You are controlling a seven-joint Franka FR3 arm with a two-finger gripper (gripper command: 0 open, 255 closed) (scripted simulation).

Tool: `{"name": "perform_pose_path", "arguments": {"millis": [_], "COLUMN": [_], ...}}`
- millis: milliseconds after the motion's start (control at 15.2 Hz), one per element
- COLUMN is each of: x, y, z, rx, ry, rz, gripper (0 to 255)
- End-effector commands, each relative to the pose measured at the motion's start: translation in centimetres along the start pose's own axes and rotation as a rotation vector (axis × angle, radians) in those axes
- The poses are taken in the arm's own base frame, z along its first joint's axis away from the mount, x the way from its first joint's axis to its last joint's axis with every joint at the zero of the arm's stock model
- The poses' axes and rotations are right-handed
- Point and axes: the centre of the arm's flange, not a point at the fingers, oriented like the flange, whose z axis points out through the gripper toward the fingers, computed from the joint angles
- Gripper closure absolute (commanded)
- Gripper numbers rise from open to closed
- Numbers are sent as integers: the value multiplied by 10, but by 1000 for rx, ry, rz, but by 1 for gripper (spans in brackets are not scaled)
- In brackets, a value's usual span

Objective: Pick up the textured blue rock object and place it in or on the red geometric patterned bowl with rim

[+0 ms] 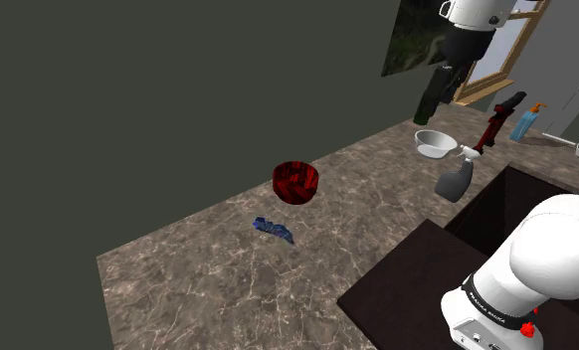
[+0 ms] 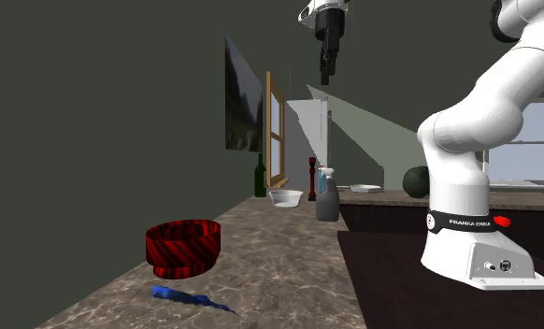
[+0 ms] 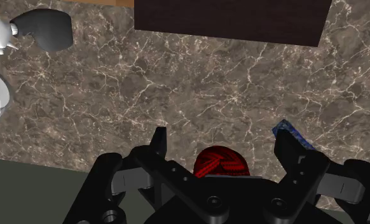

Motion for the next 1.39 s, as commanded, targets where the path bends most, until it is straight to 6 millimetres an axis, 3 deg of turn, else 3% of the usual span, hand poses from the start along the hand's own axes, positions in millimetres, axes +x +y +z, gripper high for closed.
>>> {"name": "perform_pose_path", "arguments": {"millis": [0, 660, 1320], "x": [0, 55, 109], "y": [0, -31, -78], "z": [0, 108, 211], "rx": [0, 54, 108], "ry": [0, 69, 137], "rz": [0, -195, -389], "gripper": [0, 0, 0]}}
